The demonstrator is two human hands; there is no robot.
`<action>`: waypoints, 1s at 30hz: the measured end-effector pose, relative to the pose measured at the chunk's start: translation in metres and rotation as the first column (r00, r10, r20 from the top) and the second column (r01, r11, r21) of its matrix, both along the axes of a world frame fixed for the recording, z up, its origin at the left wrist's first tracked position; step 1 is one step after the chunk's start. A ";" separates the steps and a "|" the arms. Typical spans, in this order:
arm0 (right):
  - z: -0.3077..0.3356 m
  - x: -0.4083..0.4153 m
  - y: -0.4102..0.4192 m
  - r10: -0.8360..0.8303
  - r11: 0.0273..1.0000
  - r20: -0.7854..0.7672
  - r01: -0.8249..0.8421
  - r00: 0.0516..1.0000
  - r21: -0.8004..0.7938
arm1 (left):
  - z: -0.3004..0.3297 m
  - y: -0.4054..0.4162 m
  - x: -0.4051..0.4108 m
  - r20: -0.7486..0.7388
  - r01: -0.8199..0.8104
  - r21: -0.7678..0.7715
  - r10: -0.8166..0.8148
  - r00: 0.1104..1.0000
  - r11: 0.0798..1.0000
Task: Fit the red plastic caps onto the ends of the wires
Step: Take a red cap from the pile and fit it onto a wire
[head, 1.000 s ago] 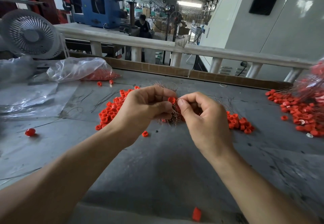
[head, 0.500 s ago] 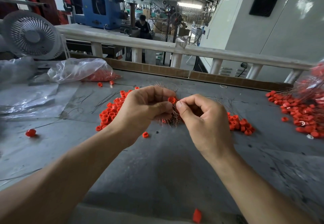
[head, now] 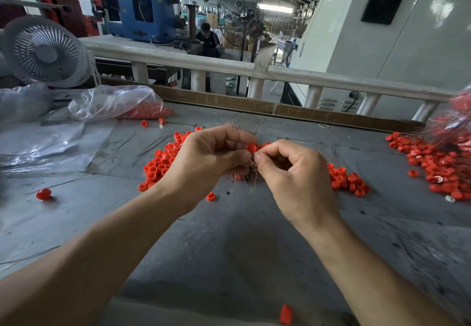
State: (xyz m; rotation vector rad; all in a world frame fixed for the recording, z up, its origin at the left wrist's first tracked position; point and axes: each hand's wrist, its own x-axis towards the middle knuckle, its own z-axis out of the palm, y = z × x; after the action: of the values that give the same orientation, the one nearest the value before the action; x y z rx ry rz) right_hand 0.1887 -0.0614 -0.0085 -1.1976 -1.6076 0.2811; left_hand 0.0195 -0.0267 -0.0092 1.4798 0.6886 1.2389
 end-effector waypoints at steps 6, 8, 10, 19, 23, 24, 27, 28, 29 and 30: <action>0.000 0.000 0.000 -0.010 1.000 0.005 0.010 1.000 -0.024 | 0.000 -0.002 0.001 -0.057 -0.057 0.056 0.060 0.997 0.997; -0.001 0.001 0.001 -0.015 1.000 0.007 0.015 1.000 -0.027 | 0.001 -0.001 0.001 -0.061 -0.064 0.042 0.066 0.996 0.997; -0.001 0.003 0.002 -0.017 0.999 0.004 0.017 1.000 -0.030 | 0.002 -0.001 0.001 -0.065 -0.064 0.024 0.066 0.996 0.998; -0.001 0.005 0.003 0.014 1.000 -0.074 -0.016 0.997 -0.027 | 0.003 0.001 -0.001 -0.041 -0.051 -0.032 0.050 0.998 0.998; -0.001 0.005 0.003 0.037 0.999 -0.073 -0.039 0.997 -0.025 | 0.002 0.003 -0.001 -0.041 -0.059 -0.030 0.058 0.997 0.998; -0.002 0.005 0.003 0.043 0.999 -0.069 -0.045 0.997 -0.026 | 0.001 0.003 -0.001 -0.045 -0.064 -0.027 0.063 0.997 0.998; -0.004 0.005 0.005 0.049 0.998 -0.068 -0.052 0.996 -0.040 | 0.000 0.004 -0.001 -0.047 -0.064 -0.027 0.062 0.997 0.998; -0.004 0.006 0.005 0.053 0.997 -0.072 -0.056 0.996 -0.045 | 0.000 0.004 -0.001 -0.042 -0.060 -0.032 0.058 0.997 0.998; -0.004 0.006 0.005 0.058 0.997 -0.076 -0.062 0.995 -0.049 | 0.000 0.004 -0.002 -0.036 -0.056 -0.037 0.054 0.998 0.998; -0.004 0.006 0.005 0.066 0.996 -0.081 -0.070 0.995 -0.051 | 0.000 0.004 -0.001 -0.030 -0.050 -0.044 0.049 0.998 0.998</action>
State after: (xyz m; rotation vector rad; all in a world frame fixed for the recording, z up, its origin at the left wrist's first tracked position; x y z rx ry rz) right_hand 0.1947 -0.0566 -0.0122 -1.1598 -1.5824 0.4124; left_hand 0.0180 -0.0222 -0.0094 1.4543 0.7714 1.2339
